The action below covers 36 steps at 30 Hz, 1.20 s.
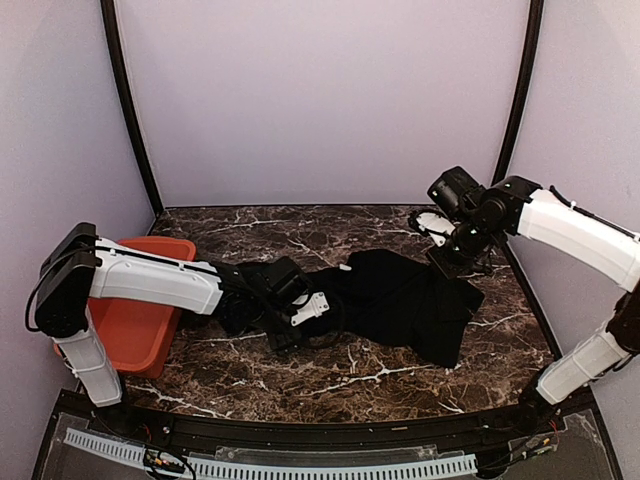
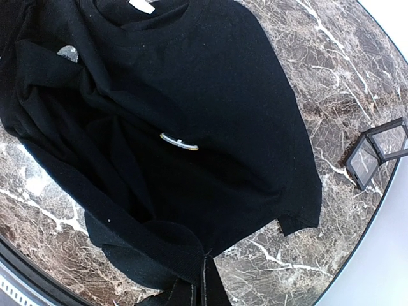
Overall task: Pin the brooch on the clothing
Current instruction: Flatten out the clothing with brooches at the center of the board.
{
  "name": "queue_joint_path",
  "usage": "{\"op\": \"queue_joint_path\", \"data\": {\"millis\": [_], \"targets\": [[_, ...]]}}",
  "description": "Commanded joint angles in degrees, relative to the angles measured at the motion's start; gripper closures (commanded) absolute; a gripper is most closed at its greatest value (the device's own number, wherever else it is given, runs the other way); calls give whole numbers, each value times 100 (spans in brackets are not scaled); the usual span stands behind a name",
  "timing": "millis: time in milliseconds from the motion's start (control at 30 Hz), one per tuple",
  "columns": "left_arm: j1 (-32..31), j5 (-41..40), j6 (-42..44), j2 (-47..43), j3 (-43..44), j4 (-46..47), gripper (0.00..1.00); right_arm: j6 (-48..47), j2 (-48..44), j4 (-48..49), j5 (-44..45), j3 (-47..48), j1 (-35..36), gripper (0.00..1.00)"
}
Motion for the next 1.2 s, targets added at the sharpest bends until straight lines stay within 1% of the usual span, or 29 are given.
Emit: {"op": "queue_joint_path", "data": {"millis": [0,67,133,200,233,267,300,333,367,433,533,600,667,700,733,767,900,1000,1067,1167], "targets": [[-19,53,176,412,360,74,20,57,76,-11,-61,204,-49,100],[-20,47,209,559,506,80,21,48,76,-19,-71,221,-41,100],[-9,-13,228,709,646,112,24,49,54,-22,-90,232,-41,100],[16,-23,236,841,735,111,33,52,27,-22,-102,224,-43,100],[25,-28,237,879,756,110,42,48,9,-17,-102,219,-44,100],[30,-31,238,930,783,116,49,39,1,-21,-104,211,-44,100],[40,-21,238,954,793,140,62,39,-18,-19,-99,202,-41,100],[60,-18,233,971,801,148,70,42,-30,-20,-94,191,-41,100],[69,-21,227,970,802,154,87,31,-37,-17,-87,177,-48,100],[109,12,193,904,799,172,98,20,-58,-22,-80,141,-51,100],[224,74,125,609,750,250,99,-82,-85,-15,-41,89,-49,100],[413,175,68,386,806,226,99,-123,-119,-5,-68,88,-50,100],[722,384,11,156,929,180,99,-304,-187,44,-204,121,-49,100],[973,470,-19,37,1061,142,99,-367,-247,105,-288,122,-54,100],[1101,646,-31,3,1156,8,99,-440,-328,194,-367,100,-50,100],[1369,720,-36,-12,1373,-85,99,-516,-419,295,-400,43,-51,100],[1845,828,141,268,2035,-619,99,-824,-775,579,-459,-212,-4,100],[1930,643,292,611,2379,-923,99,-1273,-1202,929,-525,-631,250,100],[1977,702,209,868,2502,-949,99,-1540,-1494,1189,-555,-904,450,100],[1994,861,52,1094,2597,-933,99,-1741,-1664,1295,-720,-1074,746,100]]}}
